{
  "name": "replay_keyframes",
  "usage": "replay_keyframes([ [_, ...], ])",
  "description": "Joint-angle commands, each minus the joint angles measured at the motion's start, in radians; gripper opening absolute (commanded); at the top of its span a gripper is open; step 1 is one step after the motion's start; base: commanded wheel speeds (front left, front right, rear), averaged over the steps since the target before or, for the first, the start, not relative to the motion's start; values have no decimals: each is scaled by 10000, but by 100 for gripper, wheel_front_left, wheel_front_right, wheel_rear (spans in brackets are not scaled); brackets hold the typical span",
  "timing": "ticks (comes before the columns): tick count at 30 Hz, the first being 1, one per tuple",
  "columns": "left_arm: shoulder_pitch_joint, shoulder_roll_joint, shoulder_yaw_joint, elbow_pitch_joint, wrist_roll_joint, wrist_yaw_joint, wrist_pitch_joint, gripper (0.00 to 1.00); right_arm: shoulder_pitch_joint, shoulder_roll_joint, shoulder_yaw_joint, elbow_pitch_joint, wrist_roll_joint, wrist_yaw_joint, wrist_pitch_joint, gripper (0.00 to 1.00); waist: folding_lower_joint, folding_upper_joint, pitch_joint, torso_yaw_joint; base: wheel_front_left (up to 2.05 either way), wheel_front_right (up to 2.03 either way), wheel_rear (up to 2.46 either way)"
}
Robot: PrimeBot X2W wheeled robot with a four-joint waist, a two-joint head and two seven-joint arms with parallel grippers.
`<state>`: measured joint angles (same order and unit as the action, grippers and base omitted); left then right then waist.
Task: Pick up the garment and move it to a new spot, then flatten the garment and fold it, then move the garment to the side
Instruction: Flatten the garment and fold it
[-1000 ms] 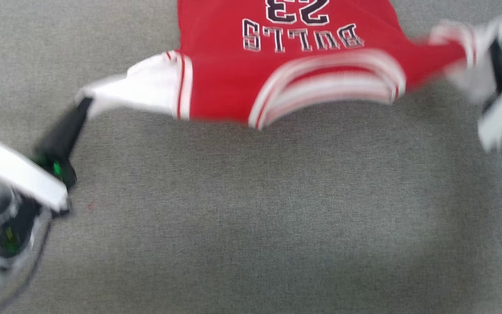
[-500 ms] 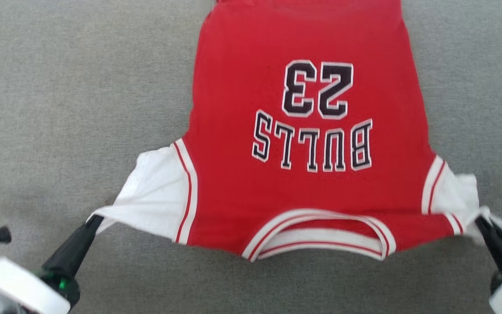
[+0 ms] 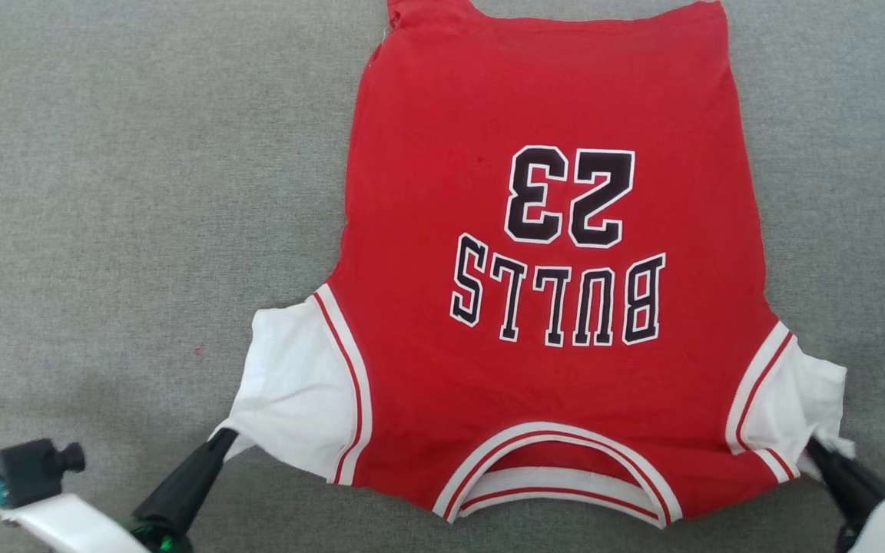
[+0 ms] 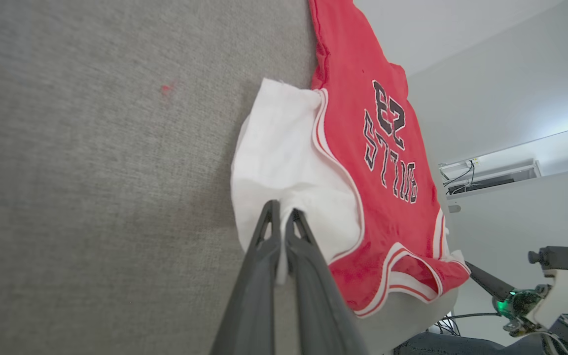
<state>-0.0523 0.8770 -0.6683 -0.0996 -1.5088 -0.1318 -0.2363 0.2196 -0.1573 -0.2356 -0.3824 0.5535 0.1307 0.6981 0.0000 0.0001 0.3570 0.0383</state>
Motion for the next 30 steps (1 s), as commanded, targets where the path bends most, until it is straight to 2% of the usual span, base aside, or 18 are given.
replay_keyframes([
  [1, -220, -167, -86, 120, -114, 22, 41, 0, -144, -16, 96, 291, -83, 0, 69, 0, 0, -1, -5, -14, 0, 0, 0],
  [4, -479, -376, -314, 353, -142, 22, 69, 0, -285, -155, 353, 1028, -425, -1, 44, 0, 0, -1, 5, -29, 0, 0, 0],
  [8, -597, -538, -562, 622, -271, 22, 71, 0, -432, 18, 686, 1895, -489, 0, -228, 0, 0, -1, 34, -51, 0, 0, 0],
  [14, -670, -538, -700, 716, -305, 22, 15, 0, -724, -42, 1033, 2685, -575, -3, -652, 0, 0, -1, 103, -109, 0, 0, 0],
  [15, -680, -530, -707, 710, -315, 22, -1, 0, -771, -98, 1135, 2712, -624, -3, -674, 5, 0, -1, 116, -113, 0, 0, 0],
  [16, -679, -516, -710, 702, -322, 22, -2, 0, -801, -146, 1173, 2682, -688, -1, -755, 31, 0, -1, 129, -120, 0, 0, 0],
  [17, -681, -505, -718, 685, -319, 22, -22, 0, -857, -152, 1129, 2604, -720, -3, -845, 100, 0, -1, 138, -126, 0, 0, 0],
  [22, -615, -406, -705, 452, -229, 22, -106, 0, -911, -438, 257, 1374, -818, -23, -722, 100, 0, -1, 209, -72, 0, 0, 0],
  [27, -505, -326, -657, 139, 24, 22, -205, 0, -1559, -1126, -943, -364, -886, 0, 345, 100, 0, -1, 345, 76, 0, 0, 0],
  [30, -636, -319, -682, -73, 142, 22, -230, 0, -2692, -1576, -1470, -792, -1058, 0, 1115, 100, 0, -1, 476, 288, 0, 0, 0],
])
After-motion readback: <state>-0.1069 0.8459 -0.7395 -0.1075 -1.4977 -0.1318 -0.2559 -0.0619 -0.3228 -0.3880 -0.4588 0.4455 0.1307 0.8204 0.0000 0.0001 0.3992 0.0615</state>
